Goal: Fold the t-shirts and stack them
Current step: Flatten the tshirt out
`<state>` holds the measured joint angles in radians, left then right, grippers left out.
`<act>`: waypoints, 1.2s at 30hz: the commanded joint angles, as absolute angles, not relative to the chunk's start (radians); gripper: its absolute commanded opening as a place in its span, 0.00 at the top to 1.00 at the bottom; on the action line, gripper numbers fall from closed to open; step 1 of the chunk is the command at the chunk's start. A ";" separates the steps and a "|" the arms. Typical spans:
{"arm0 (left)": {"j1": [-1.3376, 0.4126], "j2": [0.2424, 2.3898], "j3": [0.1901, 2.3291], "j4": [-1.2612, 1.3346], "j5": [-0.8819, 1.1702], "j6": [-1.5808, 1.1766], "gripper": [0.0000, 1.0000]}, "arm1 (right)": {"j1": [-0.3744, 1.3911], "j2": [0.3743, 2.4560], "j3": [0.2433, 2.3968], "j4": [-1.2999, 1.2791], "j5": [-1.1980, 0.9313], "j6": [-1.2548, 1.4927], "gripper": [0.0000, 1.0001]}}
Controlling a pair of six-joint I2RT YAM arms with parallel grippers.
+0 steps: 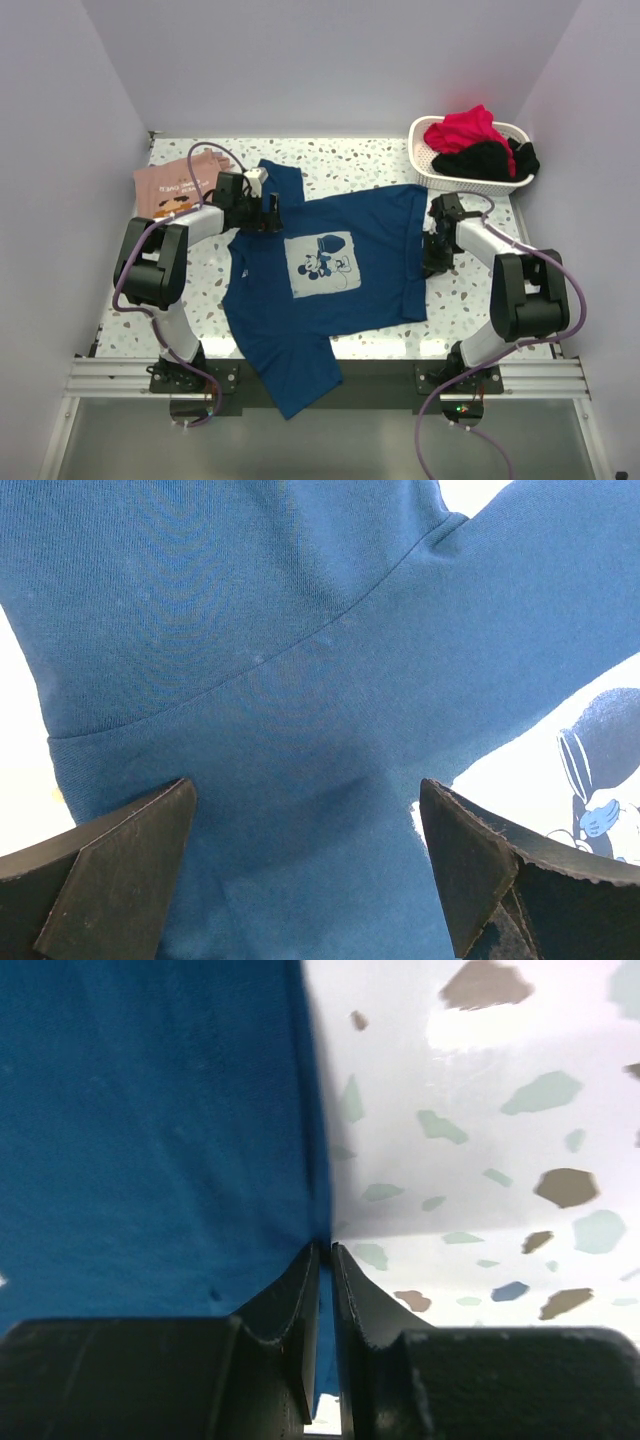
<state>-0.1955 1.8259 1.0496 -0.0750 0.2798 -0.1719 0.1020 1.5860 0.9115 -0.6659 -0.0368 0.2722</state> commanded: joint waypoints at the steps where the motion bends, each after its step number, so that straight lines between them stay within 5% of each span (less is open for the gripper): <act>1: -0.179 1.862 1.048 -0.120 0.236 -0.160 0.00 | 0.081 1.597 0.971 -0.718 0.024 0.244 0.87; 9: -0.178 1.875 1.051 -0.120 0.249 -0.158 0.00 | 0.044 1.641 0.999 -0.736 -0.029 0.216 0.99; 16: -0.176 1.870 1.051 -0.127 0.259 -0.164 0.00 | 0.041 1.606 0.966 -0.721 -0.141 0.239 0.69; 36: -0.176 1.868 1.029 -0.126 0.305 -0.187 0.00 | 0.020 1.523 0.916 -0.730 -0.252 0.268 0.64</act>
